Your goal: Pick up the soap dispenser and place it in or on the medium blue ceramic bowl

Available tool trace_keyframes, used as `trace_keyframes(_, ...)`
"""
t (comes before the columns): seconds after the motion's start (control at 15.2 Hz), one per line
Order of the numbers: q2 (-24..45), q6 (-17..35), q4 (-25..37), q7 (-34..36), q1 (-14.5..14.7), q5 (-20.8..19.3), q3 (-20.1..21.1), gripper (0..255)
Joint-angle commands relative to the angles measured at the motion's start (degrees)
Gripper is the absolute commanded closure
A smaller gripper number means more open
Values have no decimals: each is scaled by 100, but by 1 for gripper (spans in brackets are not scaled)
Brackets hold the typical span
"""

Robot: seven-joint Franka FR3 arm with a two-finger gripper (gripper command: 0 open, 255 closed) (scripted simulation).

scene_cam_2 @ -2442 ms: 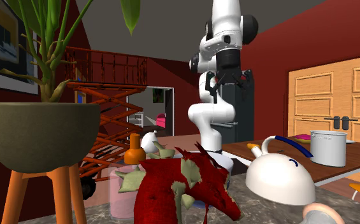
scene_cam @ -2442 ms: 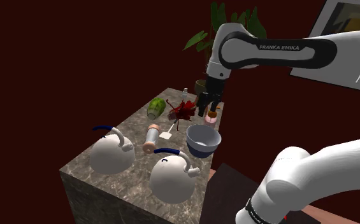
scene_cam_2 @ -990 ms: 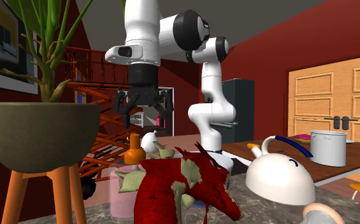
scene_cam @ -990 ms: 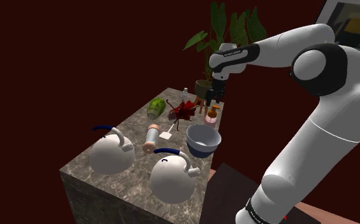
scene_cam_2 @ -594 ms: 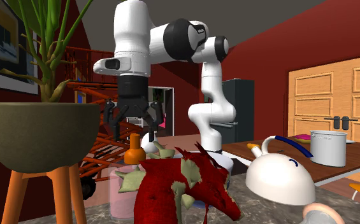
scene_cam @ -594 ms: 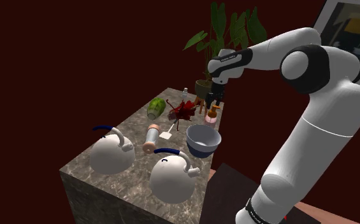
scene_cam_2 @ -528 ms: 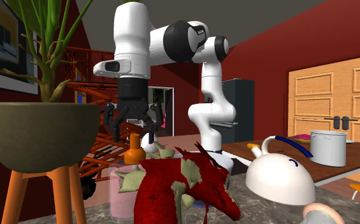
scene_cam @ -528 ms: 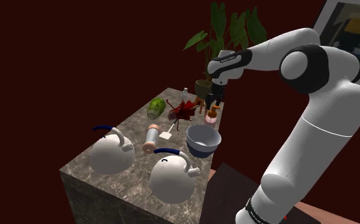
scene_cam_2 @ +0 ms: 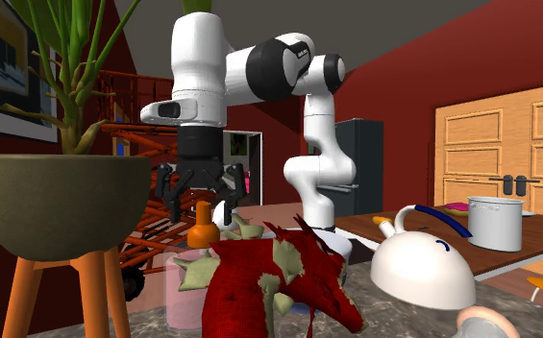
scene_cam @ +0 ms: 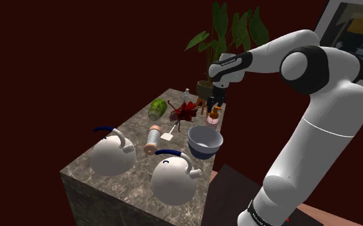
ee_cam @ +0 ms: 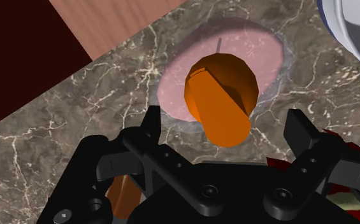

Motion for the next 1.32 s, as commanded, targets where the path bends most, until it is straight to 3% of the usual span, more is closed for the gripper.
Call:
trace_keyframes(0.0, 0, 0, 0, 0, 0, 0, 0, 0)
trace_keyframes(0.07, 0, 0, 0, 0, 0, 0, 0, 0)
trace_keyframes(0.13, 0, 0, 0, 0, 0, 0, 0, 255)
trace_keyframes(0.73, 0, 1, -1, 0, 0, 0, 0, 255)
trace_keyframes(1.25, -204, -593, 404, 56, 14, -83, 9, 255)
